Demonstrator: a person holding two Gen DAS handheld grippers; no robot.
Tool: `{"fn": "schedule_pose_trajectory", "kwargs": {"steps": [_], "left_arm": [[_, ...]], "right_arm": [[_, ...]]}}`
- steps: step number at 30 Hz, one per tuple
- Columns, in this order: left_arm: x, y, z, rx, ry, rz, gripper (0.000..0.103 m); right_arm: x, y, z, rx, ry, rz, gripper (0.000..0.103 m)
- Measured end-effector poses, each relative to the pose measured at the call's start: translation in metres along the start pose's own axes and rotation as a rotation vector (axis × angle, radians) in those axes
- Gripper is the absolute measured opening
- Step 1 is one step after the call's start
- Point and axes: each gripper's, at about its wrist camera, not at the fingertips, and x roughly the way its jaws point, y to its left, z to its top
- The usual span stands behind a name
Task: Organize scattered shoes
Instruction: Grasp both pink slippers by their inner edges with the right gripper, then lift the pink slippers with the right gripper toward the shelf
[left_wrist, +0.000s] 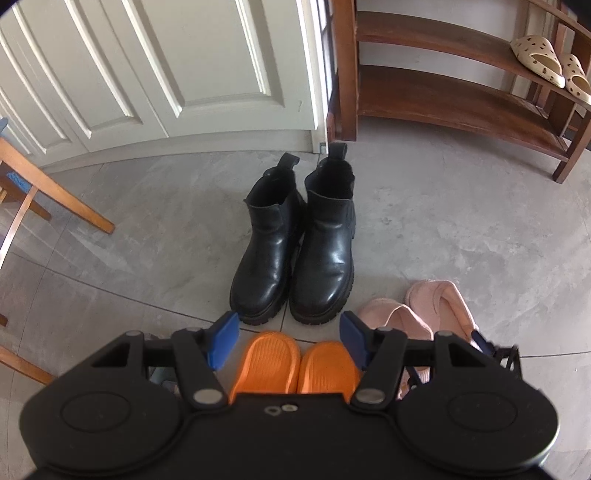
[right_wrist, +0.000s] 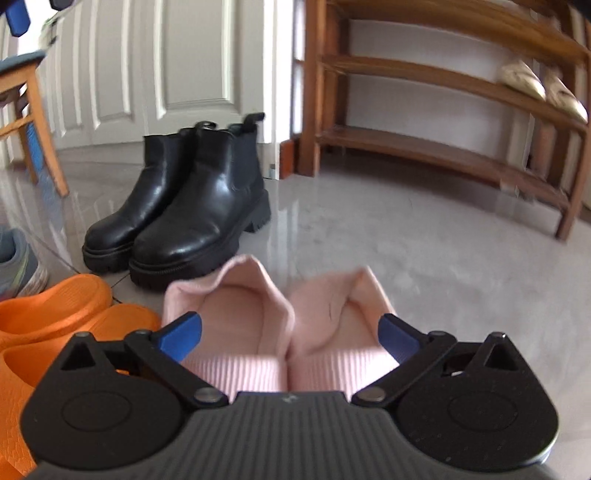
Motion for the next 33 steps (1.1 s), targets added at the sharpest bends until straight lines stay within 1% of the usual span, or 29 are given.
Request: {"fn": "schedule_pose_trajectory", "kwargs": {"steps": [1, 2, 3, 4, 6, 8, 9, 10, 11, 12, 13, 14, 15, 16, 17, 19, 21, 26, 30, 33], "left_arm": [[0.000, 0.003, 0.001, -0.015, -0.002, -0.002, 0.061], [-0.002, 0.005, 0.002, -0.028, -0.007, -0.005, 0.061], [-0.003, 0.007, 0.003, -0.038, -0.012, -0.011, 0.061], [-0.005, 0.009, 0.003, -0.049, -0.018, -0.017, 0.061], [-0.008, 0.013, 0.005, -0.070, -0.029, -0.028, 0.061], [-0.008, 0.016, 0.005, -0.070, -0.030, -0.026, 0.061], [-0.008, 0.017, 0.004, -0.066, -0.030, -0.022, 0.061], [-0.007, 0.020, 0.004, -0.067, -0.025, -0.013, 0.061], [-0.005, 0.023, 0.004, -0.073, -0.017, -0.003, 0.061], [-0.004, 0.025, 0.004, -0.080, -0.012, 0.001, 0.061], [-0.003, 0.028, 0.004, -0.087, -0.009, 0.004, 0.061], [-0.001, 0.030, 0.004, -0.094, -0.005, 0.007, 0.061], [0.000, 0.032, 0.003, -0.101, -0.002, 0.010, 0.061], [0.000, 0.033, 0.003, -0.104, 0.000, 0.012, 0.061], [0.000, 0.033, 0.003, -0.102, -0.001, 0.012, 0.061], [-0.002, 0.032, 0.003, -0.089, -0.005, 0.012, 0.061], [-0.002, 0.030, 0.002, -0.074, -0.007, 0.015, 0.061], [0.001, 0.026, 0.004, -0.073, -0.004, 0.002, 0.061], [0.009, 0.021, 0.008, -0.065, -0.003, -0.026, 0.061], [0.016, 0.018, 0.015, -0.073, -0.014, -0.057, 0.061]], "right_arm": [[0.002, 0.000, 0.008, -0.011, 0.018, 0.019, 0.103], [0.010, 0.000, 0.017, -0.010, 0.084, 0.025, 0.103], [0.024, 0.000, 0.029, -0.002, 0.186, 0.021, 0.103], [0.034, -0.001, 0.035, 0.025, 0.255, 0.022, 0.103], [0.056, -0.009, 0.037, 0.106, 0.339, 0.007, 0.103], [0.076, -0.014, 0.034, 0.136, 0.402, -0.034, 0.101], [0.084, -0.017, 0.031, 0.149, 0.422, -0.031, 0.097], [0.088, -0.019, 0.028, 0.156, 0.428, -0.019, 0.086], [0.086, -0.017, 0.025, 0.138, 0.416, -0.014, 0.084], [0.083, -0.014, 0.023, 0.107, 0.394, -0.009, 0.068], [0.079, -0.010, 0.020, 0.076, 0.372, -0.004, 0.044], [0.075, -0.005, 0.018, 0.030, 0.344, 0.000, 0.032], [0.070, -0.002, 0.016, -0.011, 0.314, 0.012, 0.024], [0.068, -0.001, 0.013, -0.021, 0.295, 0.021, 0.023], [0.066, -0.003, 0.011, -0.001, 0.274, 0.025, 0.022], [0.062, -0.008, 0.008, 0.069, 0.234, 0.027, 0.020], [0.059, -0.015, 0.008, 0.138, 0.211, 0.027, 0.019], [0.059, -0.033, 0.016, 0.238, 0.180, 0.000, 0.018], [0.056, -0.037, 0.021, 0.243, 0.149, -0.030, 0.017], [0.059, -0.049, 0.025, 0.276, 0.161, -0.055, 0.017]]}}
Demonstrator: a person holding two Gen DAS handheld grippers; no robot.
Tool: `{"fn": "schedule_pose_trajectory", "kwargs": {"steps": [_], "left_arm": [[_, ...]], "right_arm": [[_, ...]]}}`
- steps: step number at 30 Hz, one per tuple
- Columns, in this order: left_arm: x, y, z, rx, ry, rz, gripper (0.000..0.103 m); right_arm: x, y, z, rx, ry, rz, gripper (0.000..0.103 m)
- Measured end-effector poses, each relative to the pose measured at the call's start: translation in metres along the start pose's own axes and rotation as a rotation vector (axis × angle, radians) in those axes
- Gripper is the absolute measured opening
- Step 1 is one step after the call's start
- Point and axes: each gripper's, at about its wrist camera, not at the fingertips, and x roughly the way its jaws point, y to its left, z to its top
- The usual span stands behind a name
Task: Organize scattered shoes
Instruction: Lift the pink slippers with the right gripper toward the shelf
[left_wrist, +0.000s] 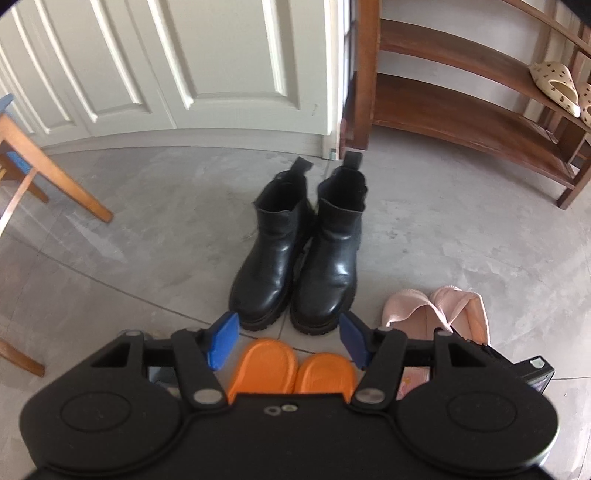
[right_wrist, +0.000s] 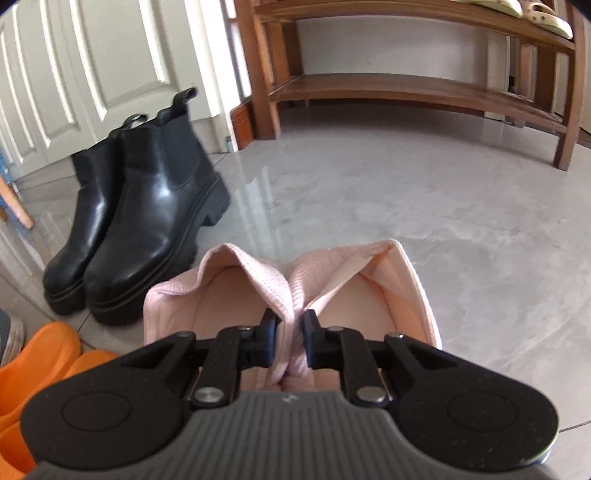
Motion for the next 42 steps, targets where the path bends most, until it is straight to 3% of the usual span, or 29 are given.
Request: {"fn": "schedule_pose_trajectory", "kwargs": {"steps": [5, 9, 12, 15, 16, 19, 20, 22, 24, 28, 34, 39, 42], "left_arm": [[0.010, -0.008, 0.025, -0.069, -0.032, -0.071, 0.061], [0.008, -0.024, 0.053, -0.045, -0.050, -0.109, 0.061], [0.006, -0.038, 0.072, -0.019, -0.070, -0.118, 0.061], [0.007, -0.050, 0.079, -0.014, -0.099, -0.067, 0.061], [0.008, -0.051, 0.079, -0.036, -0.095, -0.066, 0.061], [0.015, -0.056, 0.076, -0.073, -0.060, -0.048, 0.061], [0.018, -0.059, 0.074, -0.072, -0.043, -0.026, 0.061], [0.023, -0.061, 0.075, -0.086, -0.027, 0.003, 0.061], [0.028, -0.062, 0.076, -0.106, -0.014, 0.026, 0.061], [0.029, -0.076, 0.085, -0.133, -0.016, 0.072, 0.061], [0.026, -0.109, 0.104, -0.118, -0.019, 0.114, 0.061], [0.026, -0.125, 0.114, -0.127, 0.004, 0.063, 0.061], [0.027, -0.134, 0.117, -0.095, -0.010, 0.071, 0.061]], "right_arm": [[0.017, -0.017, 0.025, -0.025, 0.050, -0.082, 0.012], [0.040, -0.042, 0.052, -0.031, 0.138, -0.176, 0.011], [0.039, -0.047, 0.068, -0.044, 0.204, -0.161, 0.020], [0.025, -0.051, 0.068, 0.011, 0.237, -0.211, 0.101], [0.022, -0.053, 0.066, 0.032, 0.250, -0.220, 0.101], [0.032, -0.057, 0.055, 0.095, 0.308, -0.171, 0.098], [0.036, -0.056, 0.053, 0.100, 0.307, -0.169, 0.092], [0.044, -0.055, 0.051, 0.111, 0.285, -0.126, 0.039], [0.045, -0.060, 0.050, 0.114, 0.224, -0.083, 0.022], [0.047, -0.069, 0.052, 0.077, 0.133, -0.038, 0.017], [0.045, -0.122, 0.078, 0.179, 0.071, -0.006, 0.016], [0.035, -0.161, 0.101, 0.190, 0.019, -0.016, 0.016], [0.036, -0.183, 0.104, 0.193, -0.033, -0.050, 0.015]]}}
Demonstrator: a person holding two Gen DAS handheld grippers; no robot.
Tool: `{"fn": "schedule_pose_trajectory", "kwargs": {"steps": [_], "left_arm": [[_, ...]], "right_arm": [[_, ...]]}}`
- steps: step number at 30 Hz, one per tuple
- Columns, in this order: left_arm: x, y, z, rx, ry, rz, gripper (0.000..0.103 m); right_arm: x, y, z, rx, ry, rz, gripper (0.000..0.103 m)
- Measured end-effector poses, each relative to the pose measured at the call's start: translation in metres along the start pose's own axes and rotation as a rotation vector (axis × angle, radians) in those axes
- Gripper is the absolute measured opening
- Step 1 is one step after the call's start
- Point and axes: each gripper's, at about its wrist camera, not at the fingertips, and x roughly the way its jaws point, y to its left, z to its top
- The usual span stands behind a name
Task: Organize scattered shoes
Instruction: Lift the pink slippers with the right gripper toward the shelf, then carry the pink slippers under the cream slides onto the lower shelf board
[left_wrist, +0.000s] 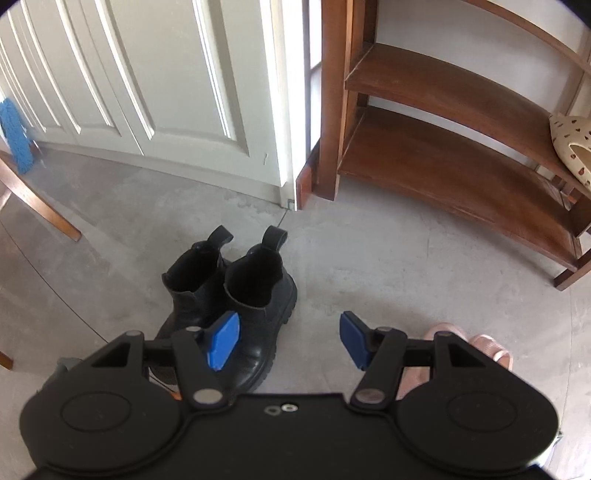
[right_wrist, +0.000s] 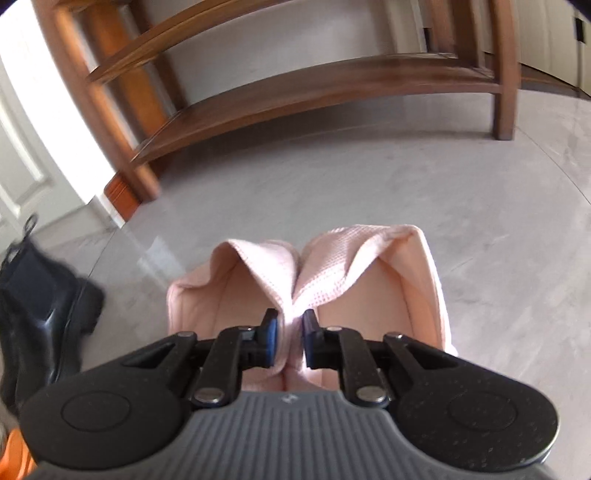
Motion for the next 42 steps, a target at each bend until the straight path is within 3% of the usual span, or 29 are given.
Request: {"fn": "schedule_pose_trajectory", "kwargs": {"steps": [2, 3, 6, 7, 9, 11, 12, 13, 15, 20, 23, 26, 27, 28, 29, 31, 35, 42], "left_arm": [[0.000, -0.006, 0.002, 0.025, -0.028, 0.005, 0.061], [0.000, -0.010, 0.003, 0.041, -0.045, 0.008, 0.061], [0.006, -0.015, 0.005, 0.040, -0.053, 0.002, 0.061], [0.009, -0.015, 0.005, 0.031, -0.036, -0.008, 0.061], [0.014, -0.016, 0.003, 0.027, -0.015, -0.031, 0.061], [0.021, -0.021, -0.002, 0.061, 0.005, -0.044, 0.061], [0.022, -0.022, -0.004, 0.067, 0.011, -0.042, 0.061], [0.024, -0.022, -0.005, 0.069, 0.016, -0.047, 0.061], [0.025, -0.021, -0.007, 0.063, 0.020, -0.059, 0.061], [0.028, -0.017, -0.007, 0.060, 0.007, -0.064, 0.061], [0.031, -0.014, -0.006, 0.054, 0.015, -0.067, 0.061], [0.037, -0.010, -0.006, 0.052, 0.031, -0.062, 0.061], [0.038, -0.010, -0.006, 0.056, 0.033, -0.059, 0.061], [0.039, -0.010, -0.006, 0.062, 0.036, -0.056, 0.061], [0.041, -0.011, -0.007, 0.070, 0.039, -0.050, 0.061], [0.044, -0.013, -0.008, 0.080, 0.046, -0.040, 0.061], [0.049, -0.020, -0.010, 0.101, 0.063, -0.041, 0.061], [0.047, -0.034, -0.012, 0.140, 0.062, -0.042, 0.061]], "right_arm": [[-0.002, -0.008, 0.007, -0.007, -0.040, -0.012, 0.011], [-0.002, -0.014, 0.015, 0.014, -0.072, -0.010, 0.000], [-0.003, -0.019, 0.042, 0.002, -0.171, -0.029, 0.000], [-0.001, -0.022, 0.051, 0.010, -0.172, -0.044, 0.000], [0.013, -0.039, 0.065, 0.101, -0.043, -0.066, 0.001], [0.007, -0.046, 0.061, 0.121, -0.034, -0.086, 0.008], [0.004, -0.047, 0.057, 0.116, -0.009, -0.088, 0.021], [0.001, -0.048, 0.052, 0.104, 0.029, -0.082, 0.050], [-0.003, -0.049, 0.048, 0.120, 0.077, -0.061, 0.089], [0.006, -0.024, 0.053, 0.012, 0.142, -0.032, 0.089], [0.018, -0.010, 0.049, -0.079, 0.160, -0.060, 0.089], [0.046, 0.001, 0.040, -0.134, 0.179, -0.095, 0.084], [0.057, 0.000, 0.033, -0.132, 0.180, -0.108, 0.060], [0.064, 0.000, 0.029, -0.130, 0.180, -0.119, 0.025], [0.067, -0.001, 0.025, -0.131, 0.157, -0.120, 0.017], [0.068, 0.003, 0.021, -0.156, 0.106, -0.131, 0.014], [0.066, -0.003, 0.029, -0.071, 0.097, -0.098, 0.012], [0.049, -0.010, 0.053, -0.032, -0.014, -0.099, 0.012]]}}
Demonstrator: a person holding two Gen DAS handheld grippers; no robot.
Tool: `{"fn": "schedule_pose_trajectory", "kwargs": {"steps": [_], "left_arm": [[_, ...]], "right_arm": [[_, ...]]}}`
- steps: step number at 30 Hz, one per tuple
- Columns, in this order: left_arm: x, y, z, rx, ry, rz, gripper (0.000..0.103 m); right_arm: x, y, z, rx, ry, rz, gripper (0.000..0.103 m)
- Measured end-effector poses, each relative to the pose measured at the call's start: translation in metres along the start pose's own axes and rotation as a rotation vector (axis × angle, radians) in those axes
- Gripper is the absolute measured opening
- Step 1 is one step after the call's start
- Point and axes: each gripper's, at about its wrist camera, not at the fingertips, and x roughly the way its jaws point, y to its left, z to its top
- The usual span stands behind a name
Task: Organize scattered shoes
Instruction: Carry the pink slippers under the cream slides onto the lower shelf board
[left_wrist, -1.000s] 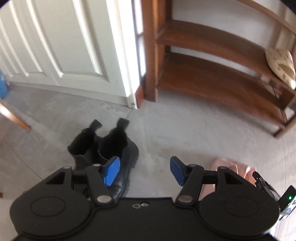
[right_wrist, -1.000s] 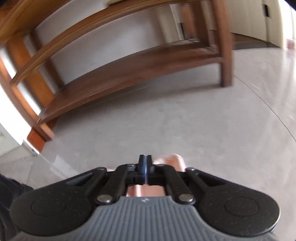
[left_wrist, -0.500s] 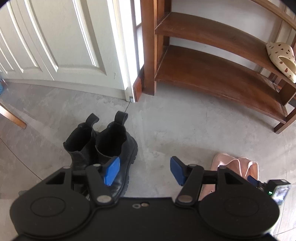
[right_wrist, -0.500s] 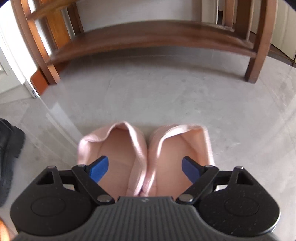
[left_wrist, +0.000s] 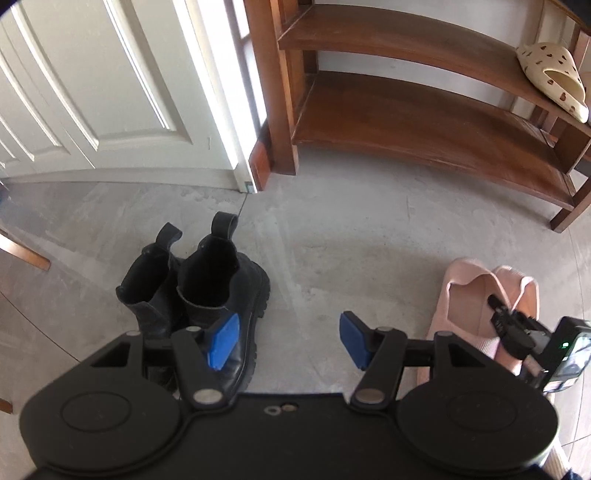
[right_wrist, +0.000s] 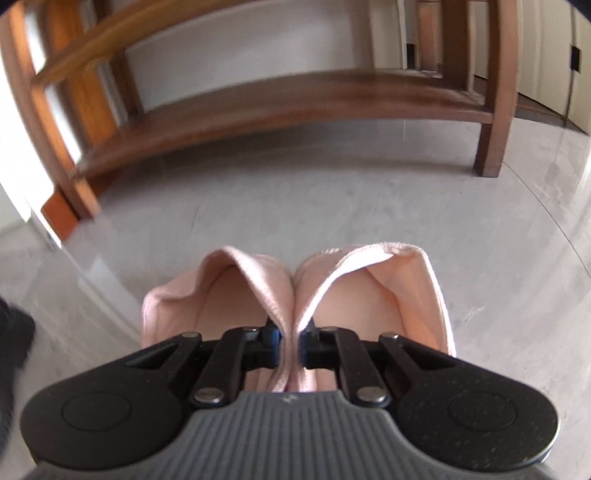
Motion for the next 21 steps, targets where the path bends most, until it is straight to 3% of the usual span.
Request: {"fn": "schedule_pose_trajectory", "kwargs": {"steps": [6, 11, 16, 21], "left_arm": [[-0.003, -0.009, 0.001, -0.006, -0.007, 0.011, 0.061], [-0.006, -0.021, 0.006, 0.006, -0.012, 0.015, 0.061], [0.001, -0.023, 0.006, 0.018, 0.016, 0.055, 0.061], [0.014, -0.013, 0.009, -0.001, 0.055, 0.107, 0.061]], "right_arm": [[-0.019, -0.010, 0.024, 0.018, -0.086, 0.010, 0.012], [-0.021, -0.026, 0.070, 0.010, -0.172, -0.008, 0.012], [0.004, -0.047, 0.138, -0.023, -0.242, -0.051, 0.012], [0.057, -0.065, 0.206, -0.040, -0.230, -0.122, 0.012]]}}
